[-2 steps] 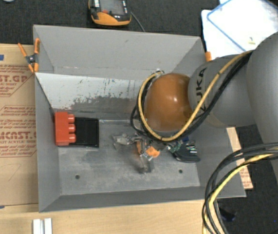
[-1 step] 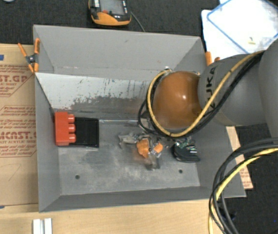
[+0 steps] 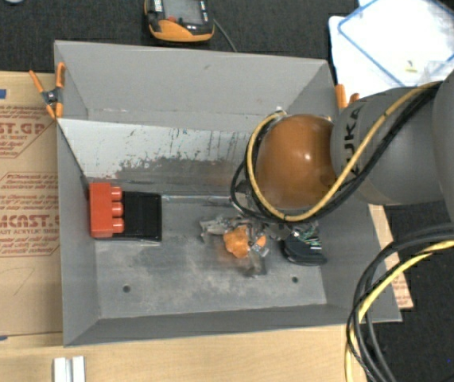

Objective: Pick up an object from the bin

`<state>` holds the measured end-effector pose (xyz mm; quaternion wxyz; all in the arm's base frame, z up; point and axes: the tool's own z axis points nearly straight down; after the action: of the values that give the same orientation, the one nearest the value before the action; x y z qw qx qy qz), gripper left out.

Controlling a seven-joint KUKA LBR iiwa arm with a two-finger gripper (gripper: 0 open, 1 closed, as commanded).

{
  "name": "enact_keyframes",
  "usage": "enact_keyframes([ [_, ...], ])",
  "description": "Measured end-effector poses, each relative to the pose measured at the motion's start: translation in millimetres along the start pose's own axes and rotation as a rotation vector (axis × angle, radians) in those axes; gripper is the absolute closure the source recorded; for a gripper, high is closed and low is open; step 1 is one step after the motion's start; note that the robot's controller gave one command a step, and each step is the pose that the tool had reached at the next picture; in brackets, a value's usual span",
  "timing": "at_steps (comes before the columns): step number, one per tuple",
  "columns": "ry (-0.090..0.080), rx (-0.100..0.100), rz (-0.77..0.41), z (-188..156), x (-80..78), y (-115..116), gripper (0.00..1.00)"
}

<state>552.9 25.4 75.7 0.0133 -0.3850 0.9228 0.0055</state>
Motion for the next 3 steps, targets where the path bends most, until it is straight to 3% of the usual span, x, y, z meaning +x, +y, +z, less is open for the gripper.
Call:
enact_keyframes([
  [1,-0.004,0.0,-0.275,4.3,4.5,-11.5,0.0],
  [2,-0.005,0.0,0.029,-6.4,14.6,-24.3,1.0],
  [3,-0.005,0.0,0.029,-6.5,14.7,-24.3,1.0],
])
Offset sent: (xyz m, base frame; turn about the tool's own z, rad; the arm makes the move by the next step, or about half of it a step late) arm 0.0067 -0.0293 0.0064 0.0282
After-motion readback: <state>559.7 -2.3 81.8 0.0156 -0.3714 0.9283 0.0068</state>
